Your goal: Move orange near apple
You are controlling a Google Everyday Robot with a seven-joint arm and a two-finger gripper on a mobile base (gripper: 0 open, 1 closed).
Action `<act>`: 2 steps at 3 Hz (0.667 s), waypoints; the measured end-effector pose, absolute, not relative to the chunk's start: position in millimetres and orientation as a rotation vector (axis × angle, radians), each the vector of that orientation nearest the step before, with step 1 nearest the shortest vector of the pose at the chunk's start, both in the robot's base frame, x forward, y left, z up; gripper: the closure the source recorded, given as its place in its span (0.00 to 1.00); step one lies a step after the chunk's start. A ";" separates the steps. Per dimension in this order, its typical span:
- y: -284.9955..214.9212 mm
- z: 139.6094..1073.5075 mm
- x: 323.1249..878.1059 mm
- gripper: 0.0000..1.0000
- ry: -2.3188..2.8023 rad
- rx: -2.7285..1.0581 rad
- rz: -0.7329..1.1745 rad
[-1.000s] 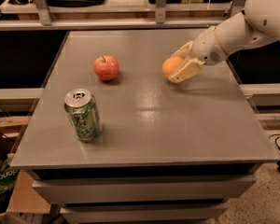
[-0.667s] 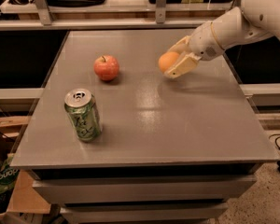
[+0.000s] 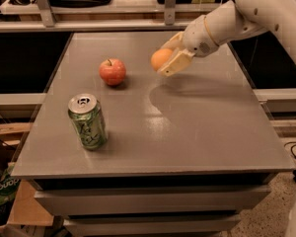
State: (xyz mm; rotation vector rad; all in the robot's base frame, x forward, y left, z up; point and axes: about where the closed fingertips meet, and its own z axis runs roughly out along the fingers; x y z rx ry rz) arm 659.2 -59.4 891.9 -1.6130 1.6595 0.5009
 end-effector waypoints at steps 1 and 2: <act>-31.7 889.6 662.5 1.00 1.634 -1.623 0.546; -3.1 885.6 661.0 1.00 1.598 -1.641 0.604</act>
Offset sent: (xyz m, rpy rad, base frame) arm -0.0004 0.0862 -0.0074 0.0890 0.0427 0.1224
